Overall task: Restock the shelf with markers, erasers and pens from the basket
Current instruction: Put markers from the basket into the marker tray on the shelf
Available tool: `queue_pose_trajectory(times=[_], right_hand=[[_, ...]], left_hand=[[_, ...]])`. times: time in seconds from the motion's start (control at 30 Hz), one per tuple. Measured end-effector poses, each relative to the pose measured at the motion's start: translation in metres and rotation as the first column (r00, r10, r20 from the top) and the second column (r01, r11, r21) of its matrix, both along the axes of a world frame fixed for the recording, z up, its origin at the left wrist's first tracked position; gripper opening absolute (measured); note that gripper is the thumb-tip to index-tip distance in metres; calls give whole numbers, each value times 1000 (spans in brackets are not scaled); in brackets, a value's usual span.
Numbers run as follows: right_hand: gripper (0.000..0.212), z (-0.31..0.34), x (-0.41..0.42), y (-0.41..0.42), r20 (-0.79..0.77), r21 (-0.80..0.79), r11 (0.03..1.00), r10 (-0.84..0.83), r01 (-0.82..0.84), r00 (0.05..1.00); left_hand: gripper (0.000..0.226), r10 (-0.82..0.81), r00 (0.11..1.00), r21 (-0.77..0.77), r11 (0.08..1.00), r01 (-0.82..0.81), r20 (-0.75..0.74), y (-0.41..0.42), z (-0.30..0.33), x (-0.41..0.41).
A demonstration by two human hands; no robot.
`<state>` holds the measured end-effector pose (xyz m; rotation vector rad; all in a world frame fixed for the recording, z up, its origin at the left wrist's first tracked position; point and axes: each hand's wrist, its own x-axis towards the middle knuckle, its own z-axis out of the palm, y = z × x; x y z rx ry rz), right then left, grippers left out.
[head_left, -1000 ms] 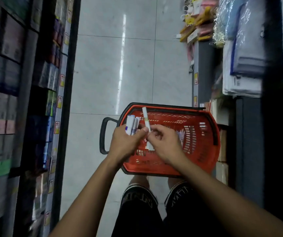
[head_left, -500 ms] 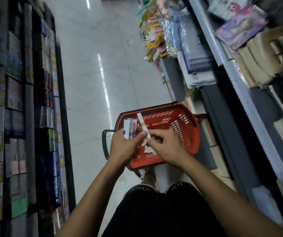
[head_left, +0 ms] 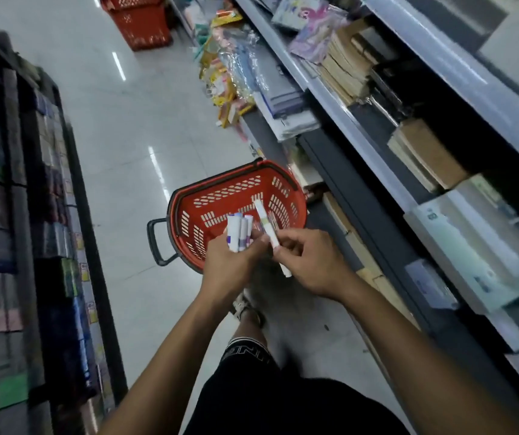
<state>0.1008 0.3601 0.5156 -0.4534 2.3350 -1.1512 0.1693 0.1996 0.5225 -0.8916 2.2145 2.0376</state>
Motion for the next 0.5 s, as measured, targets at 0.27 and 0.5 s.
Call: queue_pose_trajectory(times=[0.27,0.5], right_hand=[[22,43,132,132,106,-182,909,-362,376,926],[25,60,234,194,187,-278,743,-580,609,793]], left_hand=[[31,-190,981,10,982,190,-25,103,16,82],[19,-453,890,-13,891,453,-42,164,28,131]])
